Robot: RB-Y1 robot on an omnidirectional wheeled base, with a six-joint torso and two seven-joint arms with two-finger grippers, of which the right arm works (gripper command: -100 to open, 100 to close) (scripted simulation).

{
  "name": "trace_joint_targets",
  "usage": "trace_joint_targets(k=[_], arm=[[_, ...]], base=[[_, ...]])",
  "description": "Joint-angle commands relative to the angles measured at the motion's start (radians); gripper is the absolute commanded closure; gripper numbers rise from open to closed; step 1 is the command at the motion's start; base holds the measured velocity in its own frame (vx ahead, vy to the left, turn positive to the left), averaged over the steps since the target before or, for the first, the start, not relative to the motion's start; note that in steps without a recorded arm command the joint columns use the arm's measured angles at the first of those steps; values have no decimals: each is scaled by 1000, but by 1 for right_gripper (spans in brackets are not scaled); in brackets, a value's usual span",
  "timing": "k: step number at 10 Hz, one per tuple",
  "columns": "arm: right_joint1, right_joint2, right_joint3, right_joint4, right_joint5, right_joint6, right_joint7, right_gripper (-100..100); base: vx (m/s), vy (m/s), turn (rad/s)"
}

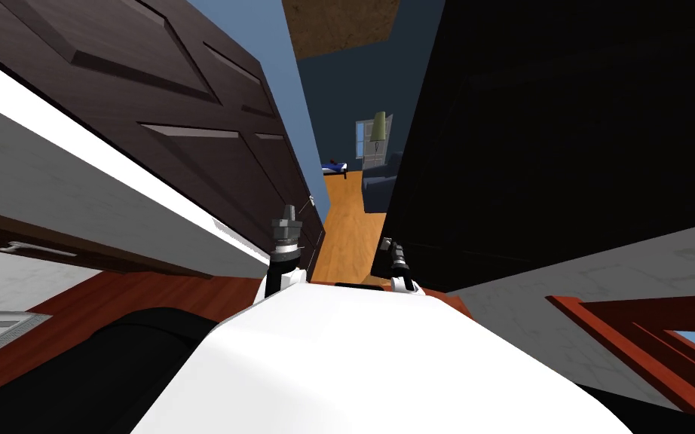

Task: Push the door open

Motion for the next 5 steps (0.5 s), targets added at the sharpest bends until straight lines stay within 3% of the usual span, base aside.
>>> trace_joint_targets(k=[1,5], arm=[[1,-4,0,-4,-4,3,-2,-100],[3,8,0,-12,-10,8,-6,-100]], base=[[-43,96,-41],[-188,62,-34]])
